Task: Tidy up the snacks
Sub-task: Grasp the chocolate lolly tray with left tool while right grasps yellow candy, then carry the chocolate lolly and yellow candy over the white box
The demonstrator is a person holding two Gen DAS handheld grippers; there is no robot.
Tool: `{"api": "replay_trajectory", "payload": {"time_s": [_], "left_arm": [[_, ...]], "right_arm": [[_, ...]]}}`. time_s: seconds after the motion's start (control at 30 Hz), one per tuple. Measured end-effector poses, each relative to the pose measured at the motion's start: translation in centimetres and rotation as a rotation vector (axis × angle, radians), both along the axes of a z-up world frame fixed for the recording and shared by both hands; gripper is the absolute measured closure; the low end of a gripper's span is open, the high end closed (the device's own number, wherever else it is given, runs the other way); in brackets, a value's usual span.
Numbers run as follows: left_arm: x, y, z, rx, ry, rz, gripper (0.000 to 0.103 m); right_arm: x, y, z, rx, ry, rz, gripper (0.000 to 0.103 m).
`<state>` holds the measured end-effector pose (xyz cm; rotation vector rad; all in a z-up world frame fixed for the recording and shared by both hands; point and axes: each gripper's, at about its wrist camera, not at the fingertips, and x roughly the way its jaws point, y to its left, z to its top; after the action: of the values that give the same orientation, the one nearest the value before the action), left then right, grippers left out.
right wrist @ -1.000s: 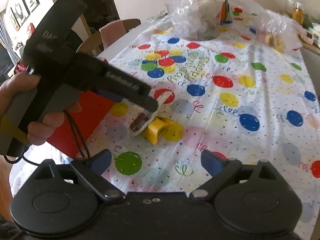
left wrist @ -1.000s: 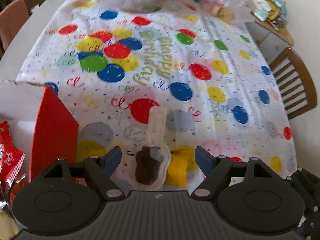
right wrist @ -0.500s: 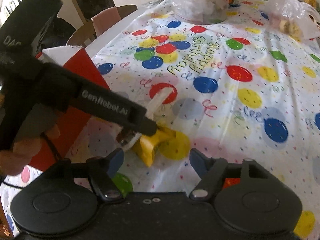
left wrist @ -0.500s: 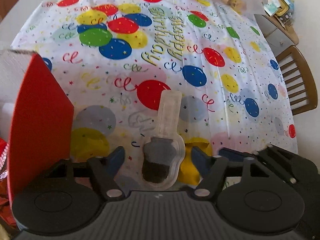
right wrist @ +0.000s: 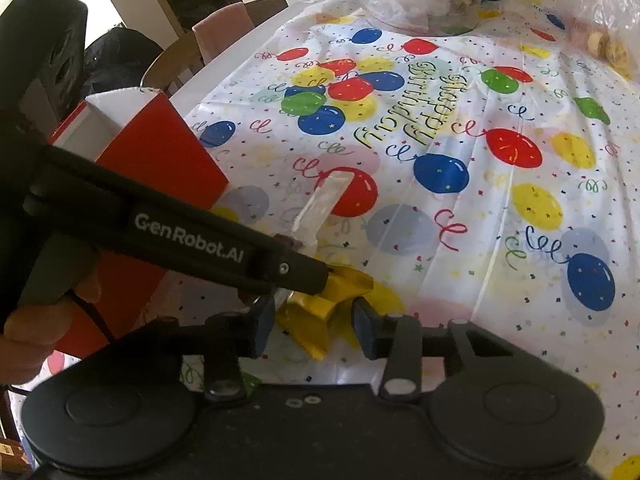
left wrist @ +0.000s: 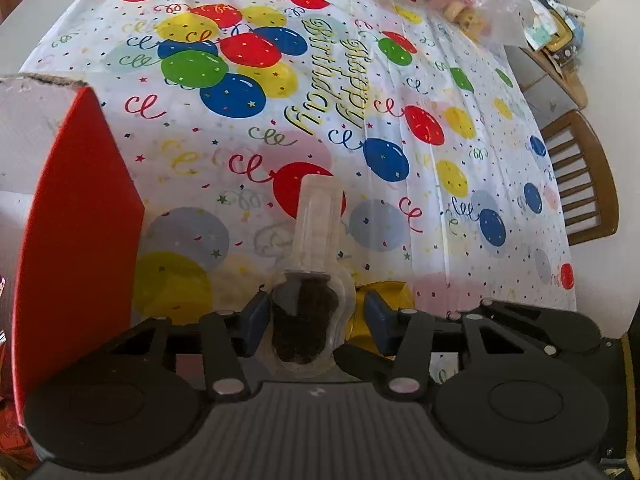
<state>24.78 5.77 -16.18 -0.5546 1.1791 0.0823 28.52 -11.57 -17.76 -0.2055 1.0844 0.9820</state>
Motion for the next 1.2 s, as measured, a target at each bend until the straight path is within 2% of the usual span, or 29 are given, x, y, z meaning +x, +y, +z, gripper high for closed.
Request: {"api": "replay_trajectory", "payload": {"time_s": [0.13,0.23,0.43,0.6,0.83,1.2], "left_arm": [[-0.3,0.2,0.1,0.006,-0.012,0.013,0.063],[-0.5,-0.1,0.3,0.033,-0.015,0.012,0.063],[-1.2,-0.1,0.6,0.038,-0.009,0.014,0.063],[-2.4,-0.3,1.0,0.049,-0.006,0.026,0.063],[-4.4,-0.7,3.1,0.053,-0.040,0.023,0.063],[-8.0,-1.9,7.5,0.066,-0.096,-0.017,0.063]], "right_arm": [[0.0,-0.3,0.0,0.004,0.010,-0.014,0.083],[0.1,-0.7,0.0,0.012,0.018,-0.021,0.086],[-0.6,-1.4,0.8,0.019,0.014,-0.039,0.097],[-1.3,-2.0,1.5,0.021,-0.003,-0.058,0.099],[-2.6,-3.0,2.9,0.026,-0.033,-0.091,0.101],[-6.1,-5.2,7.2,0.064,-0.098,-0.098,0.102]]}}
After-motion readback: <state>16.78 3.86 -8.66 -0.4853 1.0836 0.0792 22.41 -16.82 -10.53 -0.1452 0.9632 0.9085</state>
